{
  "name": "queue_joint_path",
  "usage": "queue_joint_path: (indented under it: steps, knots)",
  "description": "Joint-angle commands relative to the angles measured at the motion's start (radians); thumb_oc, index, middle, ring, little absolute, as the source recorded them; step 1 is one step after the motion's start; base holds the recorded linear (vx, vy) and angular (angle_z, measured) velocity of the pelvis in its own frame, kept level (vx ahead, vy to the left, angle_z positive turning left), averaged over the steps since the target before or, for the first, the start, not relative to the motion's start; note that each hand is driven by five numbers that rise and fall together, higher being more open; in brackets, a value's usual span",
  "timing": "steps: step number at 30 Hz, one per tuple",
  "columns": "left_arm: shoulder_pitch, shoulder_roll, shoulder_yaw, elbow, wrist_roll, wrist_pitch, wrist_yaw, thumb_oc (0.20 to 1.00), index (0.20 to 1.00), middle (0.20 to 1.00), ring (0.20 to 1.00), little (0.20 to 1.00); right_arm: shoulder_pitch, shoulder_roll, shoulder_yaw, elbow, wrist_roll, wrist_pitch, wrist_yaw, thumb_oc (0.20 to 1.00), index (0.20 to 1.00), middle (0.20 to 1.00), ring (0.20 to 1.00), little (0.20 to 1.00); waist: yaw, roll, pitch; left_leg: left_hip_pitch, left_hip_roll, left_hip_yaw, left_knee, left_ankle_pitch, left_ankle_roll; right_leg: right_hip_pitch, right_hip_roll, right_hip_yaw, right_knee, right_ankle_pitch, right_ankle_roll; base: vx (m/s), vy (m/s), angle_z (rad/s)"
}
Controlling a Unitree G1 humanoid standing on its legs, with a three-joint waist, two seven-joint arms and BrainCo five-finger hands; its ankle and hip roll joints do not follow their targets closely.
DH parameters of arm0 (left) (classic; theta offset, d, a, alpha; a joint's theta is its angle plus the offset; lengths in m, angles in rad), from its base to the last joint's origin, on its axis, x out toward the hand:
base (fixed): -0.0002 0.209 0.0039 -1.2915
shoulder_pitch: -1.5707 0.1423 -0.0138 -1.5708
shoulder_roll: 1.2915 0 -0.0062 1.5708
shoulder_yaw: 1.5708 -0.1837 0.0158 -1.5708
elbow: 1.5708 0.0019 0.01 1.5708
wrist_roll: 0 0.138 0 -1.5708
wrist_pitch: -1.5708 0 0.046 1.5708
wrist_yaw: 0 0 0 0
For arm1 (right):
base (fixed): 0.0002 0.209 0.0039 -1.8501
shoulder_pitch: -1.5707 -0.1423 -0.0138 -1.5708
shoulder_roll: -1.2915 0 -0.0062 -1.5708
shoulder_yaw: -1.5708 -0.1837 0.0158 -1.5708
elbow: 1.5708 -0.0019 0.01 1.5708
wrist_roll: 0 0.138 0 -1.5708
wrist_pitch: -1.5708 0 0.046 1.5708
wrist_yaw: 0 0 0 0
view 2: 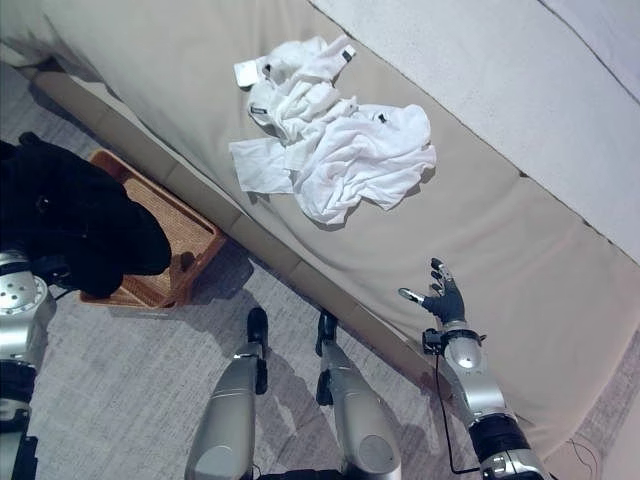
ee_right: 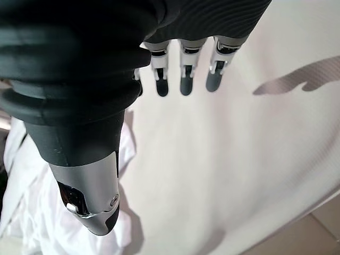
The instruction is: Pick up clothes into the bucket
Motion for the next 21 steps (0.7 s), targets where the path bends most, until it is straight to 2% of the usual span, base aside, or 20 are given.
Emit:
queue_joint_path:
  steps: [1,4,8,9,10,11,14,21]
  knots:
    - [-0.054,0.096,0.019,0.004,0.009,-0.044,0.053,0.2,0.2,0.2,0.2,0.2,0.008,-0.024,0.022,-0.07,0.05,-0.064,-0.039,1.0,1.0,1.0,1.0,1.0,-0.015,-0.039,-0.023,-0.07,-0.041,-0.037,0.13,-0.07,0.041,0.032,-0.089,0.01,0.026,-0.023,0.112,-0.03,-0.012,-0.05]
    - [-0.133,0.128,-0.03,0.059,0.04,-0.019,0.073,0.2,0.2,0.2,0.2,0.2,0.004,-0.034,0.016,-0.098,0.064,-0.081,-0.059,1.0,1.0,1.0,1.0,1.0,-0.034,-0.068,-0.004,-0.146,-0.033,-0.05,0.18,-0.082,0.042,-0.015,-0.074,0.007,0.022,-0.015,0.11,-0.05,-0.024,-0.03]
    - [-0.18,0.143,-0.06,0.095,0.051,-0.002,0.077,0.2,0.2,0.2,0.2,0.2,0.006,-0.042,0.011,-0.123,0.069,-0.094,-0.069,1.0,1.0,1.0,1.0,1.0,-0.046,-0.086,0.003,-0.188,-0.025,-0.058,0.209,-0.093,0.04,-0.041,-0.06,0.002,0.016,-0.008,0.11,0.0,-0.032,0.02]
    - [-0.201,0.151,-0.072,0.127,0.073,0.015,0.092,0.57,0.57,0.57,0.57,0.57,0.004,-0.045,0.013,-0.134,0.071,-0.1,-0.077,1.0,1.0,1.0,1.0,1.0,-0.048,-0.087,0.0,-0.199,-0.012,-0.071,0.233,-0.14,0.037,-0.04,-0.039,0.008,0.006,-0.021,0.115,0.09,-0.027,-0.06]
    - [-0.202,0.151,-0.073,0.127,0.073,0.015,0.092,0.903,0.903,0.903,0.903,0.903,0.004,-0.044,0.013,-0.134,0.071,-0.1,-0.077,1.0,1.0,1.0,1.0,1.0,-0.048,-0.086,-0.001,-0.201,-0.011,-0.071,0.235,-0.141,0.037,-0.041,-0.038,0.008,0.006,-0.021,0.115,0.1,-0.023,-0.11]
    - [-0.226,0.155,-0.084,0.17,0.094,0.039,0.112,1.0,1.0,1.0,1.0,1.0,0.004,-0.046,0.015,-0.144,0.078,-0.106,-0.083,1.0,1.0,1.0,1.0,1.0,-0.056,-0.095,0.002,-0.214,-0.007,-0.074,0.243,-0.145,0.037,-0.05,-0.033,0.01,0.0,-0.015,0.116,0.0,-0.01,-0.11]
    - [-0.24,0.143,-0.092,0.166,0.097,0.057,0.126,1.0,1.0,1.0,1.0,1.0,0.008,-0.043,0.014,-0.158,0.082,-0.102,-0.09,1.0,1.0,1.0,1.0,1.0,-0.058,-0.103,0.005,-0.227,-0.005,-0.076,0.25,-0.15,0.039,-0.056,-0.025,0.009,-0.008,-0.011,0.118,0.0,-0.012,-0.06]
    - [-0.157,0.065,-0.01,0.127,0.077,0.079,0.162,1.0,1.0,1.0,1.0,1.0,0.005,-0.045,0.003,-0.179,0.063,-0.089,-0.112,1.0,1.0,1.0,1.0,1.0,-0.051,-0.104,0.005,-0.209,-0.005,-0.071,0.233,-0.152,0.045,-0.046,-0.021,0.009,-0.015,-0.015,0.117,0.0,-0.001,0.0]
